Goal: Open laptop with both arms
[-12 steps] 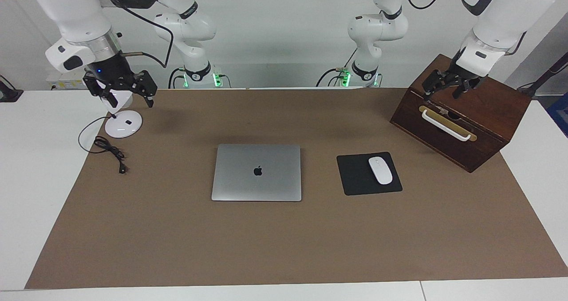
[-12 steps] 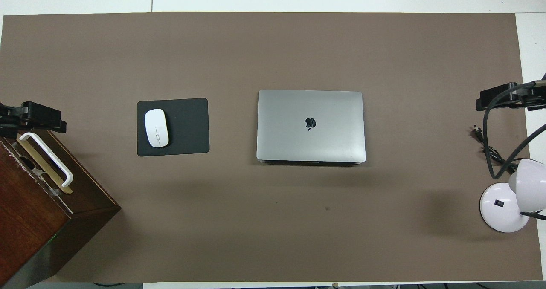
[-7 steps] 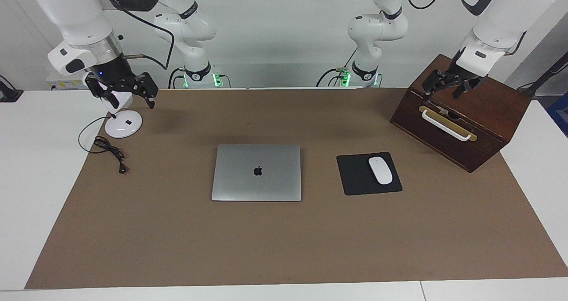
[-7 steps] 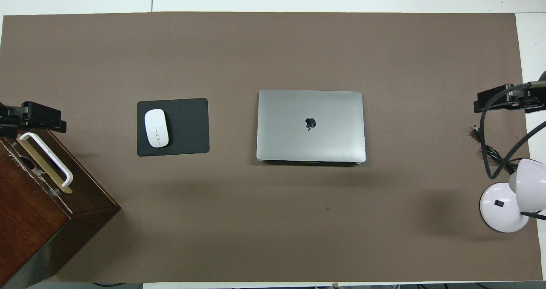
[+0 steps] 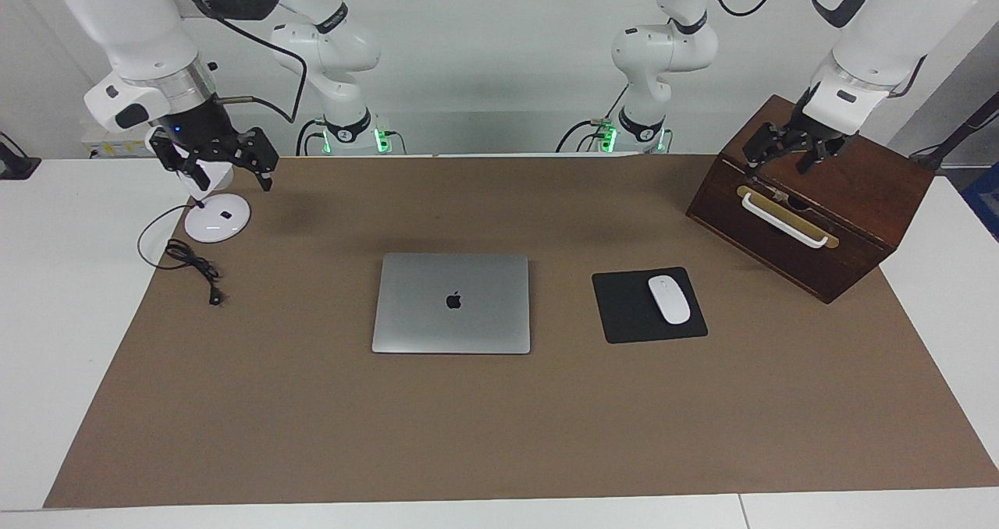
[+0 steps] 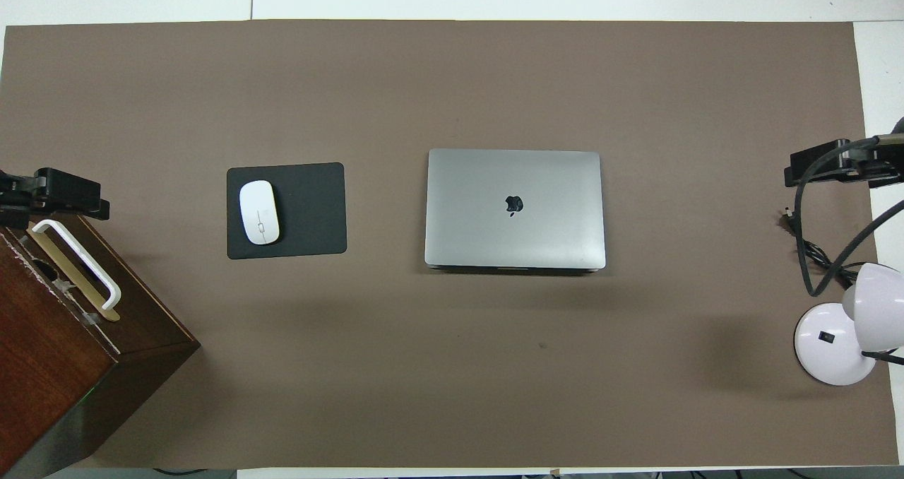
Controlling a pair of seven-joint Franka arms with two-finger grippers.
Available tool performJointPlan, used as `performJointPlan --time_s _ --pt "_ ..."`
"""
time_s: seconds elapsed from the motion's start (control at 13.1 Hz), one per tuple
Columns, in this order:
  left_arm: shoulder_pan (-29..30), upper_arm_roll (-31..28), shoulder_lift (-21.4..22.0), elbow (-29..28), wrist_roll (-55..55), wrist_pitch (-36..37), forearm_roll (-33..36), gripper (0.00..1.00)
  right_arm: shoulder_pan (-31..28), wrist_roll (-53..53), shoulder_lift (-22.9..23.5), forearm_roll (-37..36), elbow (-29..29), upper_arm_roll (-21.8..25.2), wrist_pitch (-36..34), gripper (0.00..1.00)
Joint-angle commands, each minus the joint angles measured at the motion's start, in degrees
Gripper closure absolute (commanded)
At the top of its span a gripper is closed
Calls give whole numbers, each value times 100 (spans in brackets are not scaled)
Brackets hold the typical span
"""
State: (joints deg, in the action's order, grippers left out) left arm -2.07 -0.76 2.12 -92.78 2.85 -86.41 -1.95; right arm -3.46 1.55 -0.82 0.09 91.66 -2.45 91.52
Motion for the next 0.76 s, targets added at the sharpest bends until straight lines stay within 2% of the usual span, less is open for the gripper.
performJointPlan --time_s 0.0,0.08,0.23,0.53,0.69 --pt "-100 -30 96 -179 101 -112 10 50 -41 83 -41 123 71 -10 77 0" --pt "-109 -12 131 -258 136 -130 1 71 -32 83 -32 123 62 -10 85 0" --pt "-135 -4 289 -547 451 -270 -8 100 -41 74 -32 123 62 -10 112 0" --pt "-144 84 395 -794 1470 -447 -104 100 -15 362 -40 158 106 -19 383 0" --pt "-240 84 404 -864 1945 -473 -279 100 73 880 -76 507 255 -10 716 0"
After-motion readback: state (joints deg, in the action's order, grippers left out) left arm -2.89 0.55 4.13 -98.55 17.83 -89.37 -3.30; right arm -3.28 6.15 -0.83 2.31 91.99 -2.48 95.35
